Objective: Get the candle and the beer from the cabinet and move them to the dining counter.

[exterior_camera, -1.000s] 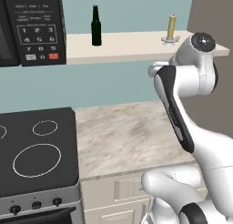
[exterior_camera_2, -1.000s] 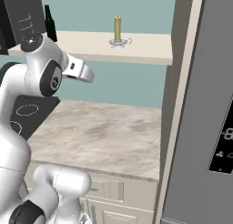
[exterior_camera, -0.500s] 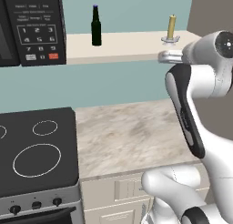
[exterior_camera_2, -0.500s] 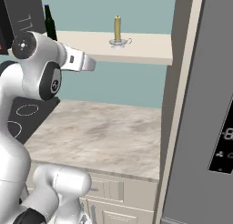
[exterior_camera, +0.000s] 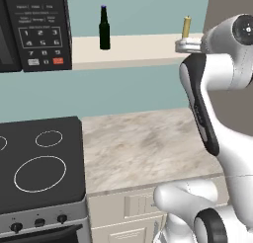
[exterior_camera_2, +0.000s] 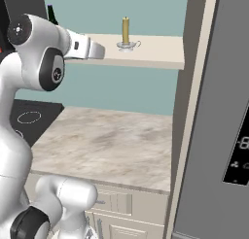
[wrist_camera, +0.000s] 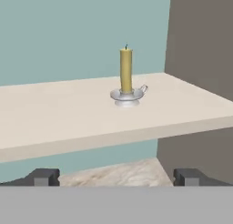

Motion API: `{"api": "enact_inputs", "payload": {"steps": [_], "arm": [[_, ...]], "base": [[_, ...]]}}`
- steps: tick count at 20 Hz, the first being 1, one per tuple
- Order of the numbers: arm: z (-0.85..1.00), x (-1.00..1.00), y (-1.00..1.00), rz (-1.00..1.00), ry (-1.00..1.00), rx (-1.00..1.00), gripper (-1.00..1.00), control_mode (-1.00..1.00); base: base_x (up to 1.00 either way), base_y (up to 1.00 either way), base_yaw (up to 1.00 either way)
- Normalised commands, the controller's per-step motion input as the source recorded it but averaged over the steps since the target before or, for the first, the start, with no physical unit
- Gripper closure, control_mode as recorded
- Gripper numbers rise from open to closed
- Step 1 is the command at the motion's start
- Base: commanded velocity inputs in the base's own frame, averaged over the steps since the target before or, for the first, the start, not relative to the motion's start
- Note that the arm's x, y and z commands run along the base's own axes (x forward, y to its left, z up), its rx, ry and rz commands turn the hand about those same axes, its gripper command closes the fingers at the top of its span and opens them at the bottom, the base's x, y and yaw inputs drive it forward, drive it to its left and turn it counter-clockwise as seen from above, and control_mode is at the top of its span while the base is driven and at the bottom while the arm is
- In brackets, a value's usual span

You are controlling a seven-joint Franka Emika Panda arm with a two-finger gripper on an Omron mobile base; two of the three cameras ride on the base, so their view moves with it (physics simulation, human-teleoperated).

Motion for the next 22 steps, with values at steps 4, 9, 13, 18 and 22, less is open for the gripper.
{"api": "enact_inputs", "payload": {"steps": [4,9,13,18,22], "arm": [[0.39,0.1,-0.25,-0.02,0.04,-0.02,-1.0,-1.0],[0.21,0.23,-0.25,0.0,0.0,0.0,-1.0,-1.0],[-0.07,0.32,-0.19,0.0,0.01,0.0,-1.0,-1.0],[-0.27,0.47,-0.07,0.0,0.0,0.0,-1.0,-1.0],[-0.16,0.56,-0.11,0.0,0.0,0.0,-1.0,-1.0]], "base": [[0.0,0.0,0.0],[0.0,0.0,0.0],[0.0,0.0,0.0],[0.0,0.0,0.0],[0.0,0.0,0.0]]}}
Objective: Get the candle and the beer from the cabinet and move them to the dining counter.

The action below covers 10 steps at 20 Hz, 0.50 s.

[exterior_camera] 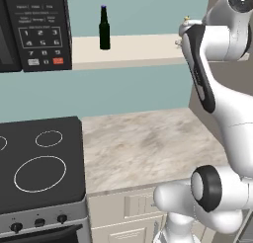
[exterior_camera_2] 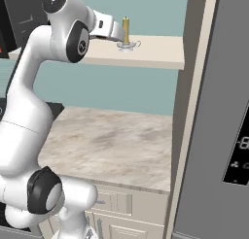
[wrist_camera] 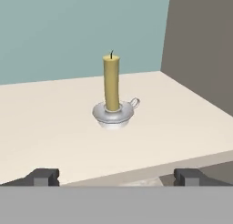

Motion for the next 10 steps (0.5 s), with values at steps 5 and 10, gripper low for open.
{"api": "enact_inputs", "payload": {"steps": [5,10], "arm": [[0.03,0.59,-0.22,0.0,0.05,0.0,-1.0,-1.0],[0.11,0.58,-0.18,0.0,0.19,0.01,-1.0,-1.0]], "base": [[0.0,0.0,0.0],[0.0,0.0,0.0]]}}
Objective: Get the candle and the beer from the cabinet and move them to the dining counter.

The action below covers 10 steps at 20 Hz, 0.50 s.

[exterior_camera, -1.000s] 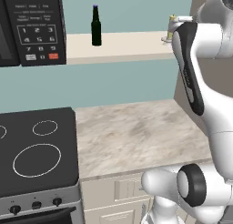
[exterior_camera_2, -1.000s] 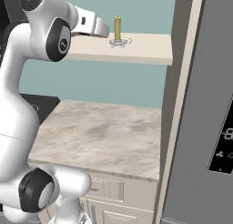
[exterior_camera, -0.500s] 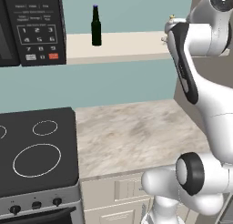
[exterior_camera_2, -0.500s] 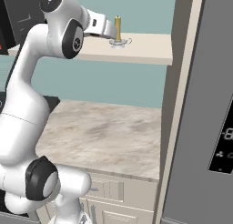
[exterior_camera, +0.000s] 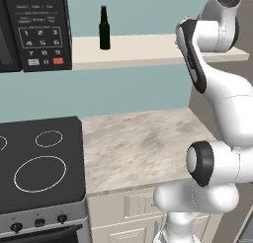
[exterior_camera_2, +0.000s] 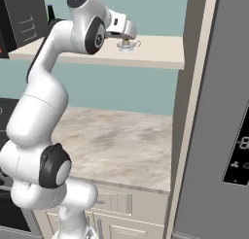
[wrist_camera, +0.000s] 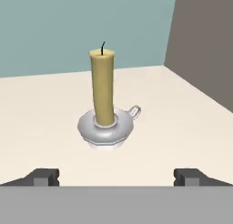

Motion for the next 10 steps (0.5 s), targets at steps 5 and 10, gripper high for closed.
{"api": "enact_inputs", "payload": {"steps": [5,10], "arm": [[0.04,0.52,-0.02,0.02,0.14,0.02,-1.0,-1.0],[0.0,0.35,0.0,0.05,0.01,0.01,-1.0,-1.0]], "base": [[0.0,0.0,0.0],[0.0,0.0,0.0]]}}
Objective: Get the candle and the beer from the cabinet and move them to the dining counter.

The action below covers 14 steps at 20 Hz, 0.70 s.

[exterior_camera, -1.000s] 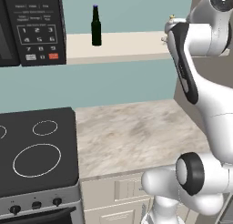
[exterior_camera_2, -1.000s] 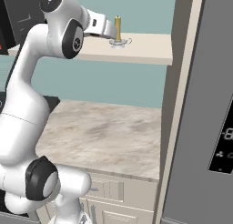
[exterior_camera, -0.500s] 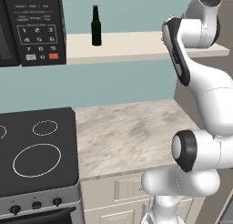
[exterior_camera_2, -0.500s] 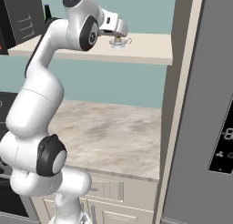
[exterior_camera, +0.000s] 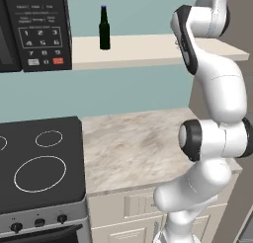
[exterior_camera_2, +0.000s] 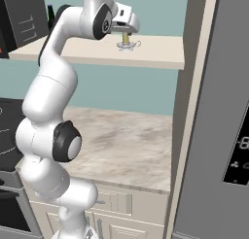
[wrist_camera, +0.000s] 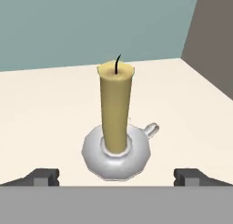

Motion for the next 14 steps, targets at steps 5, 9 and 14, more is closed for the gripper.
{"api": "enact_inputs", "payload": {"steps": [5,9,14], "arm": [[-0.07,0.23,-0.01,0.05,0.0,0.0,-1.0,-1.0],[-0.11,0.15,0.0,0.04,-0.01,0.0,-1.0,-1.0],[-0.07,0.23,0.0,0.03,-0.03,0.0,-1.0,-1.0]], "base": [[0.0,0.0,0.0],[0.0,0.0,0.0],[0.0,0.0,0.0]]}}
